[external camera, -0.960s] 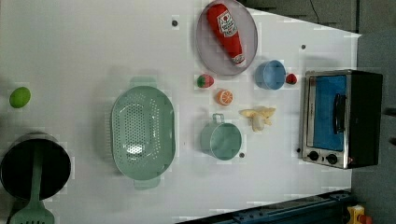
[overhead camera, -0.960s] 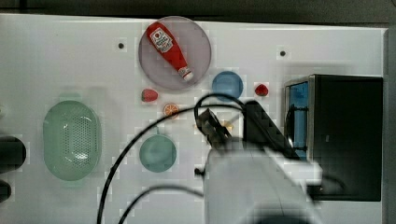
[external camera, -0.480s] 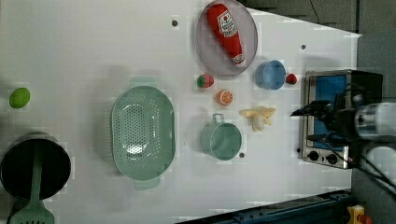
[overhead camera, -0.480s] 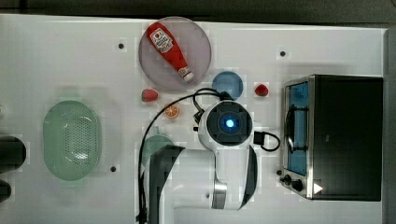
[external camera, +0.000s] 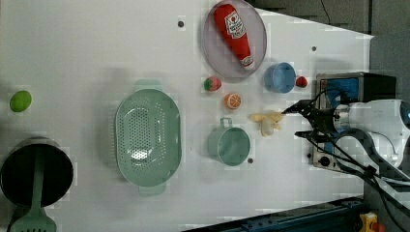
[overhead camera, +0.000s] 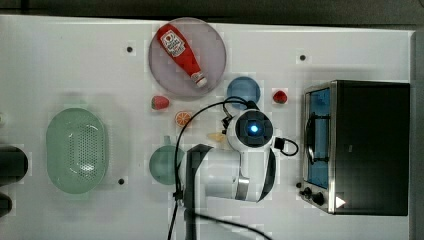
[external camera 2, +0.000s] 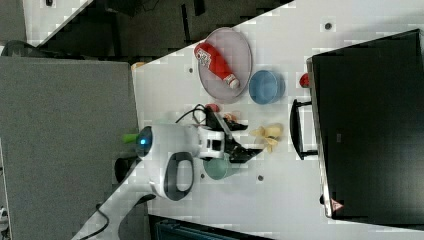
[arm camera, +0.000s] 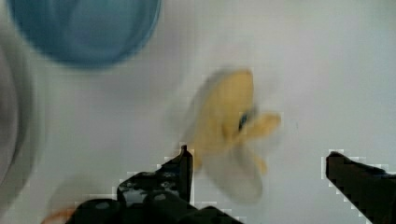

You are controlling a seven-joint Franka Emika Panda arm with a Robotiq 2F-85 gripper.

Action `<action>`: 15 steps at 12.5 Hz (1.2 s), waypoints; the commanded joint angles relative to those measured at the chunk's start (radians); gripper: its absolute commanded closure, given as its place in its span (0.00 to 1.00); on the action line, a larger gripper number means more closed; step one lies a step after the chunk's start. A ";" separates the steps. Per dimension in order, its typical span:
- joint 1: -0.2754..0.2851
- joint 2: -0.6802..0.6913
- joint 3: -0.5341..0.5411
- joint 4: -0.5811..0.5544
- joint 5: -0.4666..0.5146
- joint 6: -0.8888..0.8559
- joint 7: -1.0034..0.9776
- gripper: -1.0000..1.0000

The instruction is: Pick banana from table and place on oven.

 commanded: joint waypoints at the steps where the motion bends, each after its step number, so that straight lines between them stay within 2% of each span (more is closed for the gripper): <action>1: -0.007 0.002 0.023 -0.034 0.011 0.060 0.003 0.00; 5: -0.007 0.090 0.022 -0.068 0.011 0.196 0.003 0.00; 6: -0.007 0.111 0.022 -0.069 0.011 0.214 0.003 0.04; 9: -0.007 0.148 0.020 -0.070 0.011 0.268 0.003 0.41; 12: -0.007 0.146 0.019 -0.067 0.011 0.270 0.003 0.74; 15: -0.006 0.123 0.019 -0.062 0.011 0.270 0.003 0.75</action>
